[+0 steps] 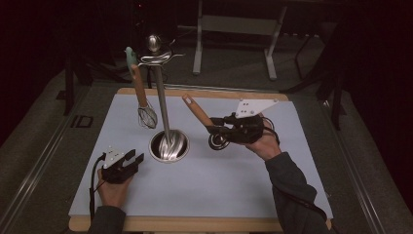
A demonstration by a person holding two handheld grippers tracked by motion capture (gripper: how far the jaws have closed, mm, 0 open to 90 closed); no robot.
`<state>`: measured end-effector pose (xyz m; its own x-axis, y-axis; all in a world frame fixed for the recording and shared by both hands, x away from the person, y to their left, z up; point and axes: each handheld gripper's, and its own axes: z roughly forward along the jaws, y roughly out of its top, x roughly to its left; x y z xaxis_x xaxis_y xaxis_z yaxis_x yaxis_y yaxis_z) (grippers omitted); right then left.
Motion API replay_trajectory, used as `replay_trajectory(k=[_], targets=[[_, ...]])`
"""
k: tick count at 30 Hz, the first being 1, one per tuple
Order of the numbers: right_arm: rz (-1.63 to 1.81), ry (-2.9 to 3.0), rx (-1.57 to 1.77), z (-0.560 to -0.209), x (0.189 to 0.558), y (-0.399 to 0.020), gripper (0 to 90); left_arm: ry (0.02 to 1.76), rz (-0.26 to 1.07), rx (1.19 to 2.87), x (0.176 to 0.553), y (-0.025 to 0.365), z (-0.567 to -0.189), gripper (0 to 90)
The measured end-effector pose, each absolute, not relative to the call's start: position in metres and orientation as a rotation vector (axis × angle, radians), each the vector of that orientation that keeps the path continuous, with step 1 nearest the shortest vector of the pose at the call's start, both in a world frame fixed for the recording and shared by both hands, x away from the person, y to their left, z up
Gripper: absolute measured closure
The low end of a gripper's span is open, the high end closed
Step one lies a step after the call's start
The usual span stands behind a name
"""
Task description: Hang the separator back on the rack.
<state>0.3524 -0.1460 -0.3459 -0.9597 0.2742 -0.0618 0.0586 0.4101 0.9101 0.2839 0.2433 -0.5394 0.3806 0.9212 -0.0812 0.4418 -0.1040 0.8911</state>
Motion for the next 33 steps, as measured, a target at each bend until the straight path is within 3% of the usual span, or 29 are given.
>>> replay_trajectory(k=[23,33], targets=[[1.666,2.307,0.22,-0.287,0.348,-0.116,70.8,1.209,0.65,1.712,0.284,0.243,-0.539,59.3],[1.583,2.304,0.253,-0.284,0.353,-0.088,70.7,1.208,0.648,1.71,0.284,0.244,-0.539,59.3]])
